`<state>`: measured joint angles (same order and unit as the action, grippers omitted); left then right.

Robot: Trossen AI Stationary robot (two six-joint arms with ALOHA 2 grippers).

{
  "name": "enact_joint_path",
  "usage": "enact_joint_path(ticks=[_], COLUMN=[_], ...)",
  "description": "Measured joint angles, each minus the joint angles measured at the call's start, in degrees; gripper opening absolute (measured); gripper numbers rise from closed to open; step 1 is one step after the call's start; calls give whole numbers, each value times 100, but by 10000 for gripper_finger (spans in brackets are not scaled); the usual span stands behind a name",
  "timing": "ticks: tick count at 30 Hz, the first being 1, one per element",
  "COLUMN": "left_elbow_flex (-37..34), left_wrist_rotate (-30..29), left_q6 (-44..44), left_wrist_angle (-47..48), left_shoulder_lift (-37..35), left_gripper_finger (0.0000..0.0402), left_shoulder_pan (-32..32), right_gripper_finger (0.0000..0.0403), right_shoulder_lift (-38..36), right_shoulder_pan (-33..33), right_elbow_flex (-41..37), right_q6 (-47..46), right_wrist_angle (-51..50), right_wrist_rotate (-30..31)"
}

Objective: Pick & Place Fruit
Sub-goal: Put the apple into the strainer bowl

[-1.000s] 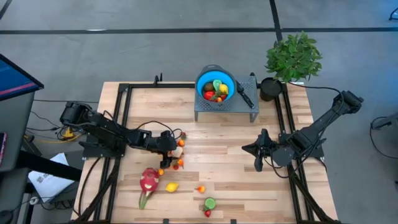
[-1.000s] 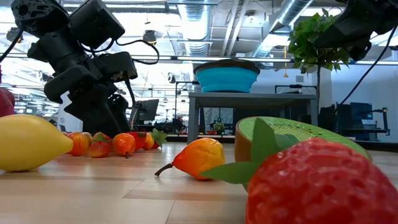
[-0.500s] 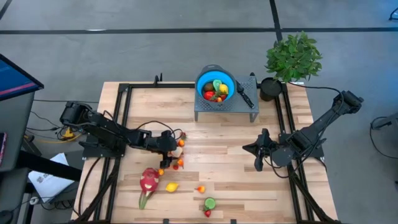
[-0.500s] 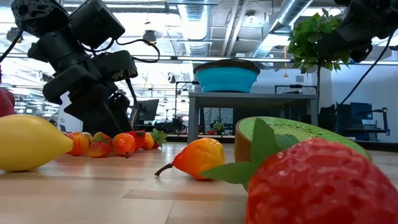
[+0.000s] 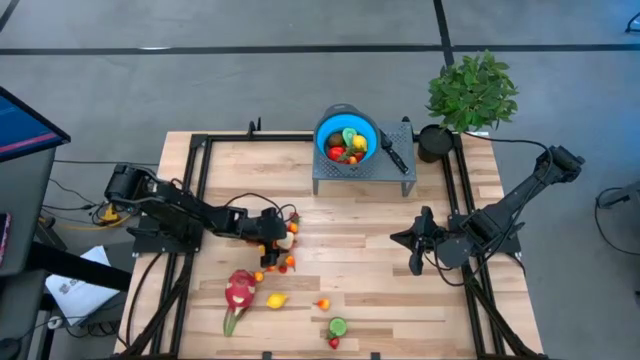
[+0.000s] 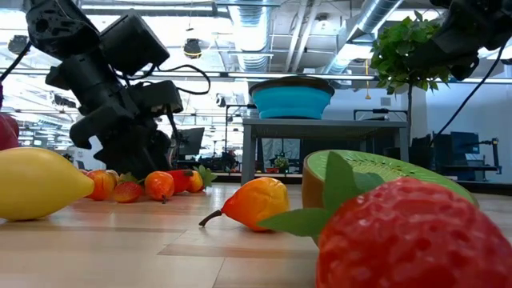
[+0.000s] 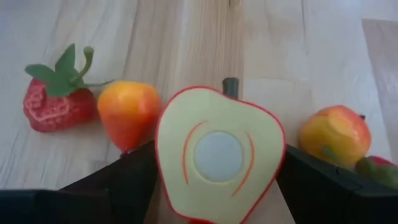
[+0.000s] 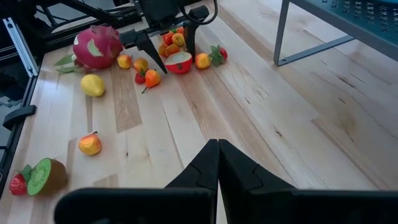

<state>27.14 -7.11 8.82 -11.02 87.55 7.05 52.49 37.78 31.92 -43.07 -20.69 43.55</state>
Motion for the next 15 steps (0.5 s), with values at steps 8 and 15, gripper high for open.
enact_joint_path(ticks=[8, 15], left_elbow_flex=[0, 0], left_wrist_rotate=[0, 6], left_q6=[3, 4], left_wrist_angle=[-178, -193], left_shoulder_lift=[-2, -2], left_gripper_finger=[296, 285], left_shoulder_pan=[0, 0], right_gripper_finger=[0, 0], right_shoulder_lift=[0, 0], right_shoulder_pan=[0, 0], right_elbow_flex=[0, 0], right_q6=[-2, -1], right_wrist_angle=[2, 2], right_wrist_rotate=[26, 28])
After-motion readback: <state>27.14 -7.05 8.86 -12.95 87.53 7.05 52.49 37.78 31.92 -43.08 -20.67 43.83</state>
